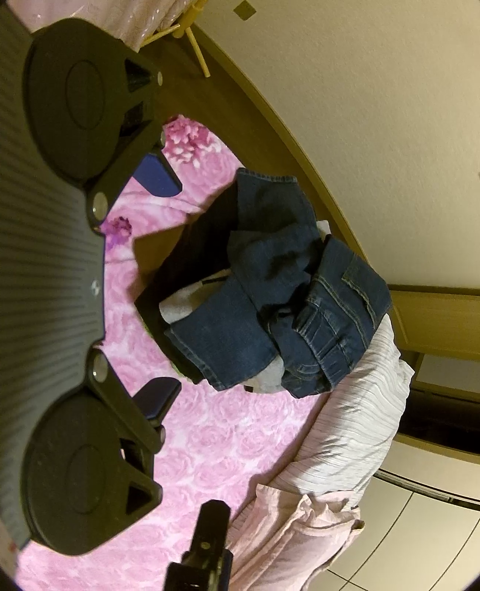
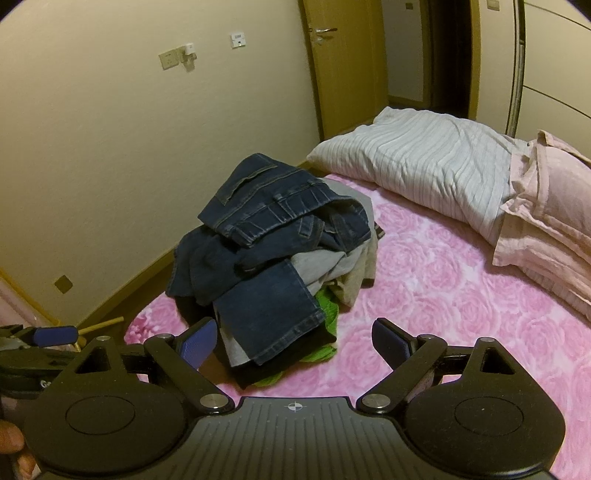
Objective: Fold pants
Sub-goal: 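Reach both grippers toward the dark blue jeans on the clothes pile, then grasp the jeans waistband with the left gripper while the right gripper grasps the waistband too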
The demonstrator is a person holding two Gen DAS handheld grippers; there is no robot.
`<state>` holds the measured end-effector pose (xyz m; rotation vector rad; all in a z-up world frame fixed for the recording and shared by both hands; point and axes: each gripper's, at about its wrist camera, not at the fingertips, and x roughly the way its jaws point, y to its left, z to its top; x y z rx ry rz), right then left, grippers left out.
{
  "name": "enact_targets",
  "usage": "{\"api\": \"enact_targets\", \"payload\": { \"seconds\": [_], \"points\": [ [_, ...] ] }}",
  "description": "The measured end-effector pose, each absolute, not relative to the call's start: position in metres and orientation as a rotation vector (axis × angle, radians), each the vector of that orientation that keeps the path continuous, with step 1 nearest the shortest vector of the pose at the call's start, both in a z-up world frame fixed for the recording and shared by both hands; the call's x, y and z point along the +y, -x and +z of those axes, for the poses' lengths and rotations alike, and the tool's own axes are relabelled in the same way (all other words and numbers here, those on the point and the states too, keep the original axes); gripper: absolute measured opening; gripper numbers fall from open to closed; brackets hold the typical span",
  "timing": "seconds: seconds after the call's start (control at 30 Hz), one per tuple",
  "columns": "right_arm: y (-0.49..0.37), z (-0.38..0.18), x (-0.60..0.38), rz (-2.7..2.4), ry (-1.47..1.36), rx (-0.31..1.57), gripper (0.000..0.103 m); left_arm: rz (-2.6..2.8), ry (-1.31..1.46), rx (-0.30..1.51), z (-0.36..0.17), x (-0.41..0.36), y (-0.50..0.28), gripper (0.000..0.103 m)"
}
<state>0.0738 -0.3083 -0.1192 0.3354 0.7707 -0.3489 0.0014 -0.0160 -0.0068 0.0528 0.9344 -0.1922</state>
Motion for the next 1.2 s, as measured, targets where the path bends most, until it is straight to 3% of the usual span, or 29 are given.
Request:
{"api": "enact_targets", "payload": {
  "seconds": [0.4,0.63,0.83,0.9,1.1,1.2],
  "points": [
    [-0.069,-0.121,-0.356,-0.274,-0.28,0.739,0.088,-0.251,-0.181,0.86,-0.003,-0.037,-0.019,0.102],
    [-0.083,-0.129,-0.38,-0.324,-0.285,0.742,0.088,-0.376,-0.452,0.771,-0.012,-0.057,-0.064,0.102],
    [-0.117,-0.141,-0.394,-0.417,-0.316,0.757,0.088,-0.578,-0.703,0.701,-0.047,-0.084,-0.133,0.088],
    [-0.131,-0.145,-0.4,-0.443,-0.323,0.768,0.088,-0.646,-0.804,0.643,-0.061,-0.093,-0.151,0.075],
    [-0.169,-0.161,-0.414,-0.525,-0.349,0.799,0.088,-0.845,-1.12,0.488,-0.113,-0.113,-0.187,0.057],
    [-0.182,-0.172,-0.421,-0.55,-0.357,0.825,0.088,-0.967,-1.267,0.4,-0.136,-0.113,-0.193,0.057]
  ]
}}
